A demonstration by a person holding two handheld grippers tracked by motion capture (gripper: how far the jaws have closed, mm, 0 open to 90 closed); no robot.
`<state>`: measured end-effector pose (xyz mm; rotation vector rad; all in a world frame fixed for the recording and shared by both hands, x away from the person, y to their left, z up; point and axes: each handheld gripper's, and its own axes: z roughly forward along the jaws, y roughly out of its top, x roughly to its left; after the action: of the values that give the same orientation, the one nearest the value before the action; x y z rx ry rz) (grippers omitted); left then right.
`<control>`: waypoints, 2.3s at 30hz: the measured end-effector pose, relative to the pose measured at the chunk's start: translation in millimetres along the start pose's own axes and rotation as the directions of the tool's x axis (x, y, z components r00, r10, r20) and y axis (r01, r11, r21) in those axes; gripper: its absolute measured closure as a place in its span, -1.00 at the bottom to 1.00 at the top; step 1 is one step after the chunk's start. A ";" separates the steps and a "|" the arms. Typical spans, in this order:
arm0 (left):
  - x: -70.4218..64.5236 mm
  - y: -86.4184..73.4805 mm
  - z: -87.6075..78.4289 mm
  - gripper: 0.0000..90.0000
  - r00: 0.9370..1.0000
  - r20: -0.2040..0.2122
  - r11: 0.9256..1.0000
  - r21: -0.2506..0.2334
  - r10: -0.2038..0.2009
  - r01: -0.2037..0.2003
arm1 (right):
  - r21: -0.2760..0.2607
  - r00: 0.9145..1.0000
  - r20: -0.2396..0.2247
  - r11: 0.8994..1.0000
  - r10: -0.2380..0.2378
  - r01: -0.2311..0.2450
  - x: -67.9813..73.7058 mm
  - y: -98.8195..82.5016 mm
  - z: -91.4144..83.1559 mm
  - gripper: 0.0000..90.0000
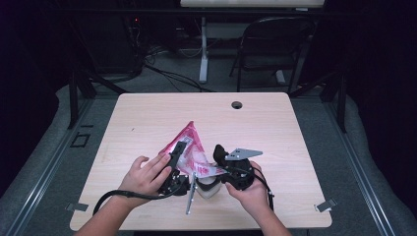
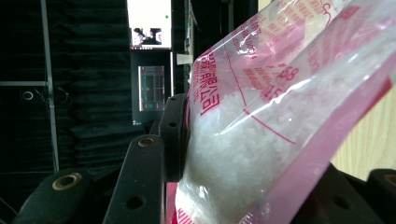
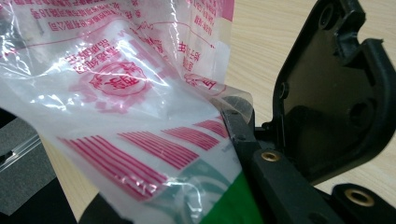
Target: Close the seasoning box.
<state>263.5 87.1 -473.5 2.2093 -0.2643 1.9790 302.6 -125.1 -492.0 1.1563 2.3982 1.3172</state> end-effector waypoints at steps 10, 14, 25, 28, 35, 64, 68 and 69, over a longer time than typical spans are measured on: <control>-0.2 0.1 -0.1 0.45 1.000 0.004 1.000 0.002 -0.002 0.002 | 0.002 1.000 0.001 1.000 0.004 -0.004 0.8 0.0 0.9 0.90; 0.0 0.3 -0.4 0.45 1.000 0.005 1.000 0.005 -0.003 0.003 | 0.000 1.000 -0.002 1.000 0.005 -0.005 0.6 -0.1 1.7 0.91; -1.1 0.8 -1.0 0.45 1.000 0.007 1.000 0.000 -0.010 0.010 | 0.007 1.000 -0.003 1.000 0.004 -0.004 0.9 -0.2 2.5 0.92; -0.8 0.9 -1.3 0.45 1.000 0.008 1.000 0.001 -0.011 0.011 | 0.005 1.000 -0.003 1.000 0.004 -0.003 1.3 -0.3 2.9 0.92; -0.3 1.7 -1.5 0.45 1.000 0.001 1.000 0.001 -0.001 0.001 | 0.008 1.000 -0.003 1.000 0.003 -0.003 1.0 -0.2 2.9 0.92; -0.3 3.8 -2.2 0.44 1.000 -0.005 1.000 -0.008 0.006 -0.006 | 0.010 1.000 -0.006 1.000 0.008 -0.007 1.1 -1.3 4.8 0.92; -0.3 3.7 -2.1 0.44 1.000 -0.005 1.000 -0.009 0.006 -0.006 | 0.012 1.000 -0.008 1.000 0.007 -0.006 1.0 -1.2 4.8 0.92; -0.3 3.7 -2.2 0.44 1.000 -0.008 1.000 -0.011 0.007 -0.007 | 0.016 1.000 -0.007 1.000 0.002 -0.002 0.8 -1.0 4.6 0.92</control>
<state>260.5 84.0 -473.5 2.1966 -0.2823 1.9843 303.7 -121.9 -495.4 1.1604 2.4178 1.3075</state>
